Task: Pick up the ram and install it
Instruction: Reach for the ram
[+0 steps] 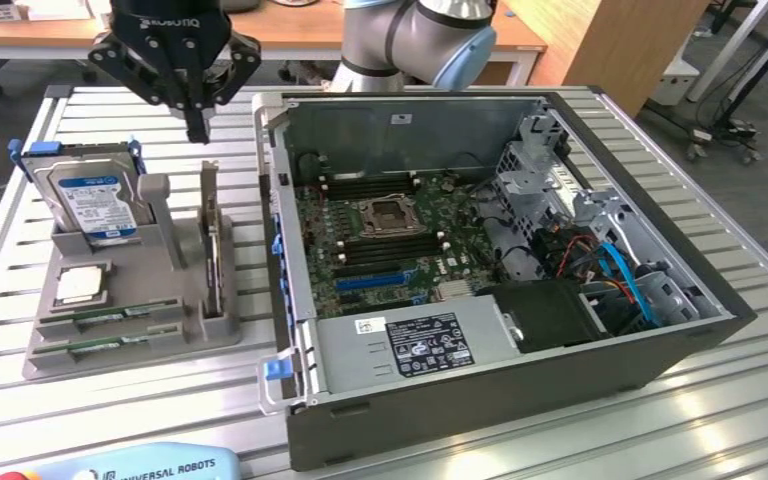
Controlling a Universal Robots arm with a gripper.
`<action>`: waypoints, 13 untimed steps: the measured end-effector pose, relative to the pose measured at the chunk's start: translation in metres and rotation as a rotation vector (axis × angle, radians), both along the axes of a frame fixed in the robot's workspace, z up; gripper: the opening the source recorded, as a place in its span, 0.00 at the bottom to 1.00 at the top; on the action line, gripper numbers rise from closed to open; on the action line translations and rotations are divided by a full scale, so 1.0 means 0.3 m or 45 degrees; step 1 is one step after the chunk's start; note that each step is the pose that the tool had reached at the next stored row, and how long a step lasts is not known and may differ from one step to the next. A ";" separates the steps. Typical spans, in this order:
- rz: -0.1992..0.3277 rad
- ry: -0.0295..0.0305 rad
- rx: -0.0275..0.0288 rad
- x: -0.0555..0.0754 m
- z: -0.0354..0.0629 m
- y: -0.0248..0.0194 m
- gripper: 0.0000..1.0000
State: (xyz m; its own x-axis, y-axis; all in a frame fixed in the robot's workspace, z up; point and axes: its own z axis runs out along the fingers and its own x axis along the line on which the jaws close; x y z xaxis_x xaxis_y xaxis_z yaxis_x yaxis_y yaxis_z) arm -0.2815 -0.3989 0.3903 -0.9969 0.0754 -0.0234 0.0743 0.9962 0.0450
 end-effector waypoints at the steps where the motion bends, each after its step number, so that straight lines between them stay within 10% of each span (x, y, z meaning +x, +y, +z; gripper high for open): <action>1: 0.000 0.0000 0.0001 -0.009 0.000 0.000 0.10; 13: 0.000 -0.0001 0.0000 -0.118 -0.001 0.000 0.10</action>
State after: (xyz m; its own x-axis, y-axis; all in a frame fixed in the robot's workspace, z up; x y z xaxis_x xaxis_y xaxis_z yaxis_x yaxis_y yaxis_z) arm -0.3170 -0.3989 0.3900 -0.9969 0.0753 -0.0234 0.0742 0.9962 0.0451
